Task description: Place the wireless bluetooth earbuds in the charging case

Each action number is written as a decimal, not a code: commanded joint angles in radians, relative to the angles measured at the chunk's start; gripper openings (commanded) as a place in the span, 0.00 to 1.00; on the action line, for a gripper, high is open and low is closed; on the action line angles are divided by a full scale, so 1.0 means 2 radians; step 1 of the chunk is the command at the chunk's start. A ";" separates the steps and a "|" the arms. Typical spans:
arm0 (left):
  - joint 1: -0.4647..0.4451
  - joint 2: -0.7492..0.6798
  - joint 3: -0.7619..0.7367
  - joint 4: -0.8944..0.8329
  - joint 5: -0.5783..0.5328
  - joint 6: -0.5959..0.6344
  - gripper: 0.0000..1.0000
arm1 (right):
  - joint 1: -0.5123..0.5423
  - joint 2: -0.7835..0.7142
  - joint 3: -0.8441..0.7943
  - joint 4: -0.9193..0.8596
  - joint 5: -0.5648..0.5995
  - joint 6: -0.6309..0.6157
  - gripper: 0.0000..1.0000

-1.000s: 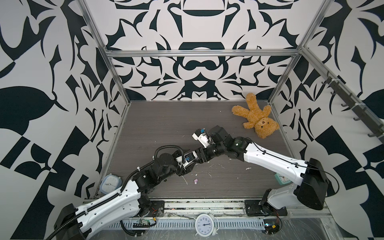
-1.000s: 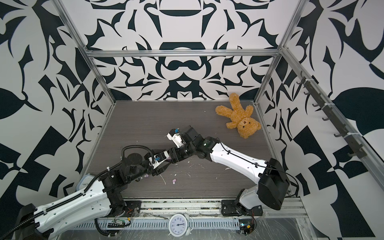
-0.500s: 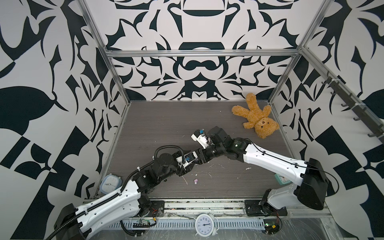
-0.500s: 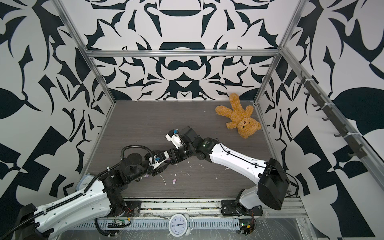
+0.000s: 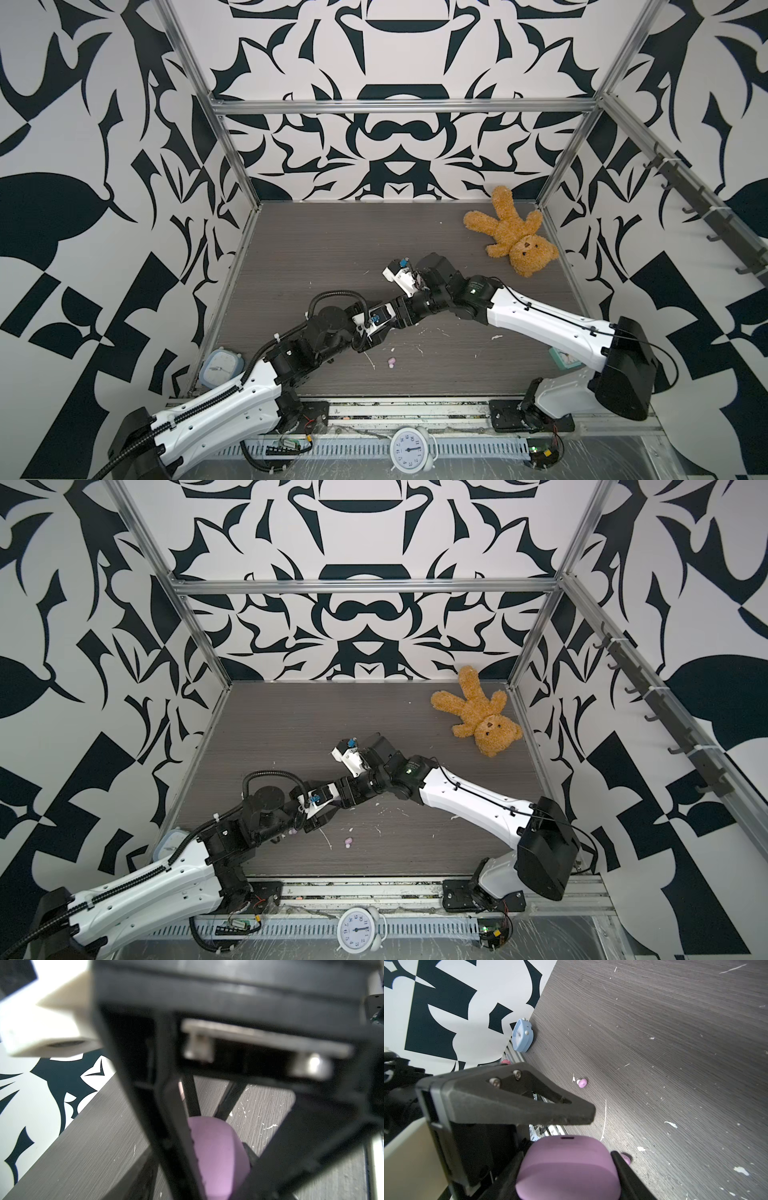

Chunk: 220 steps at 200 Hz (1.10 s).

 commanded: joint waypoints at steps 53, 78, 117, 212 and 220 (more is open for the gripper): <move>-0.002 -0.005 -0.006 -0.007 0.010 0.013 0.64 | 0.002 -0.019 -0.001 0.014 0.001 0.004 0.00; -0.002 -0.007 -0.007 -0.004 0.009 0.012 0.63 | 0.002 -0.015 -0.002 0.018 -0.005 0.007 0.00; -0.002 -0.010 -0.009 0.002 0.005 0.013 0.59 | 0.002 -0.016 -0.002 0.021 -0.007 0.008 0.00; -0.002 -0.010 -0.010 0.005 0.007 0.013 0.52 | 0.007 -0.015 -0.004 0.026 -0.009 0.013 0.00; -0.002 -0.009 -0.010 0.004 0.007 0.013 0.51 | 0.007 -0.016 -0.004 0.026 -0.009 0.013 0.00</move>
